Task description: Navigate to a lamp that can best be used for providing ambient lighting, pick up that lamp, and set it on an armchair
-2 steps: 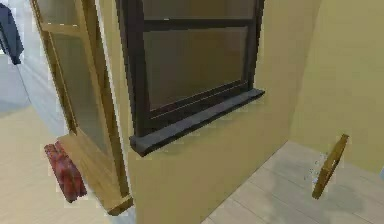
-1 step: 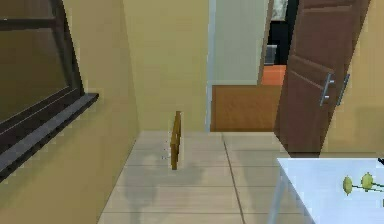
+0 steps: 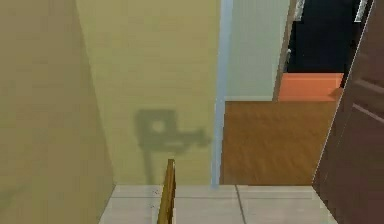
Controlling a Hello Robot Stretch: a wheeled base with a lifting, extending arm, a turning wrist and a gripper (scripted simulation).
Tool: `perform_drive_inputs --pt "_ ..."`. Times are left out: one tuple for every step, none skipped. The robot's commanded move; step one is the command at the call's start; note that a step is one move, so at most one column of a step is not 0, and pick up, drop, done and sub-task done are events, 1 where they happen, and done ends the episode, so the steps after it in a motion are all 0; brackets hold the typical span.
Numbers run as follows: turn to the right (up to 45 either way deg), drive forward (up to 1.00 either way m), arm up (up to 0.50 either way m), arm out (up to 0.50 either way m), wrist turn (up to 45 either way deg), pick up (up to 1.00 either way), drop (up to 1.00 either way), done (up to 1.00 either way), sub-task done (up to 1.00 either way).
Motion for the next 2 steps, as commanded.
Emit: perform_drive_inputs --pt "0.0 0.15 0.00 0.00 0.0 0.00 0.00 0.00 0.00" --pt "33.0 0.00 0.00 0.00 0.0 0.00 0.00 0.00 0.00"
